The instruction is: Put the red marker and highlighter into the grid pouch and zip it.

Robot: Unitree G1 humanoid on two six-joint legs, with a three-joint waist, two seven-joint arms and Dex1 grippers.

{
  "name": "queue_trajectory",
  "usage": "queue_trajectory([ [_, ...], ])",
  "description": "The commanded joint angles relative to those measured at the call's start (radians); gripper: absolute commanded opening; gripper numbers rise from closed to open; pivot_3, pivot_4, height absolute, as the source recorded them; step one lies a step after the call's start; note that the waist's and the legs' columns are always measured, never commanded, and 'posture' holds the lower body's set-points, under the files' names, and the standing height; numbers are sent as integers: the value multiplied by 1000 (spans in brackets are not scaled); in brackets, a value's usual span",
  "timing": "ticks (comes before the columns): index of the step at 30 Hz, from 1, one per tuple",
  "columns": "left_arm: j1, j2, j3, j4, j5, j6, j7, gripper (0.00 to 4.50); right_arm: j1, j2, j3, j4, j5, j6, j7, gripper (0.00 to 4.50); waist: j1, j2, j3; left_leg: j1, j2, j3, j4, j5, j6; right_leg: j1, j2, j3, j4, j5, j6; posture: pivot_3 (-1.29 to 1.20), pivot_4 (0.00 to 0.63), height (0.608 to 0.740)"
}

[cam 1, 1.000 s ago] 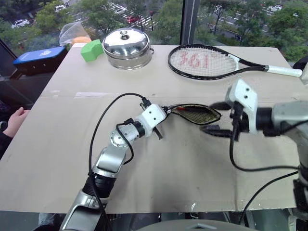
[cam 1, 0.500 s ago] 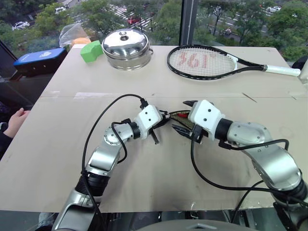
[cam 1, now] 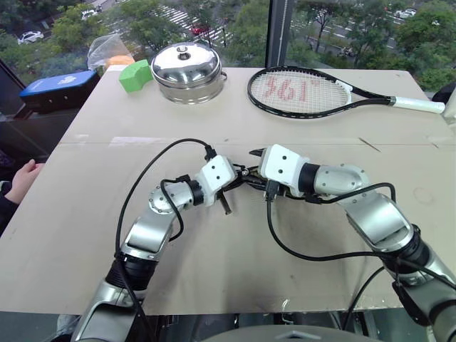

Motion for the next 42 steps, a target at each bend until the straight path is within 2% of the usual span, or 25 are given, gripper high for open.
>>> queue_trajectory([
  [1,2,4,0,-57,-2,-25,2,0,-51,28,5,18,-1,-42,24,2666,-1,0,0,0,0,0,0,0,0,0,0,0,0,0,0,0,150,740],
  [5,8,3,-2,-66,0,-25,5,0,-57,38,6,35,-4,-59,48,2666,1,0,0,0,0,0,0,0,0,0,0,0,1,0,0,0,150,740],
  [8,11,2,-4,-72,3,-24,8,0,-55,43,3,43,0,-61,65,1772,1,0,0,0,0,0,0,0,0,0,0,0,0,0,0,0,150,740],
  [9,13,2,-4,-74,3,-25,8,0,-55,42,5,45,0,-66,75,1097,1,0,0,0,0,1,0,0,0,0,0,0,0,0,0,0,150,740],
  [10,15,3,-4,-74,4,-27,8,0,-55,42,5,46,1,-69,82,842,1,0,0,0,0,1,0,0,0,0,0,0,0,0,0,0,150,740],
  [11,17,4,-4,-75,5,-29,8,0,-53,42,5,46,3,-72,88,295,1,0,0,0,0,1,0,0,0,0,0,0,1,0,0,0,150,740],
  [12,19,5,-4,-75,5,-31,8,0,-51,40,6,46,3,-77,95,17,0,0,0,0,0,1,0,0,0,0,0,0,1,0,0,0,150,740],
  [18,35,7,-1,-72,8,-42,12,0,-15,34,-26,10,24,-68,107,17,1,0,0,0,0,1,0,0,0,-1,0,0,1,0,0,0,150,740],
  [28,51,25,12,-36,14,-88,15,0,177,-81,-240,-169,99,95,45,17,3,0,0,0,1,0,0,-1,2,-1,0,0,1,0,0,0,150,740],
  [33,53,26,7,-29,16,-103,13,0,239,-110,-282,-219,121,136,17,17,0,0,0,0,1,1,0,-2,3,-1,-1,0,1,0,0,0,150,740],
  [36,47,23,3,-21,18,-112,10,0,247,-95,-305,-251,195,198,31,17,1,0,0,0,1,0,-1,-2,4,-1,0,0,1,0,0,0,150,740],
  [39,46,26,-4,-15,25,-143,3,0,200,-7,-327,-260,291,279,-1,813,0,0,0,0,1,0,-1,-2,4,-1,0,0,1,0,0,0,150,740],
  [42,48,29,-9,-6,36,-182,1,0,127,63,-317,-224,319,358,-56,2111,0,0,0,0,1,0,-1,-3,4,-1,0,1,1,0,0,0,150,740],
])
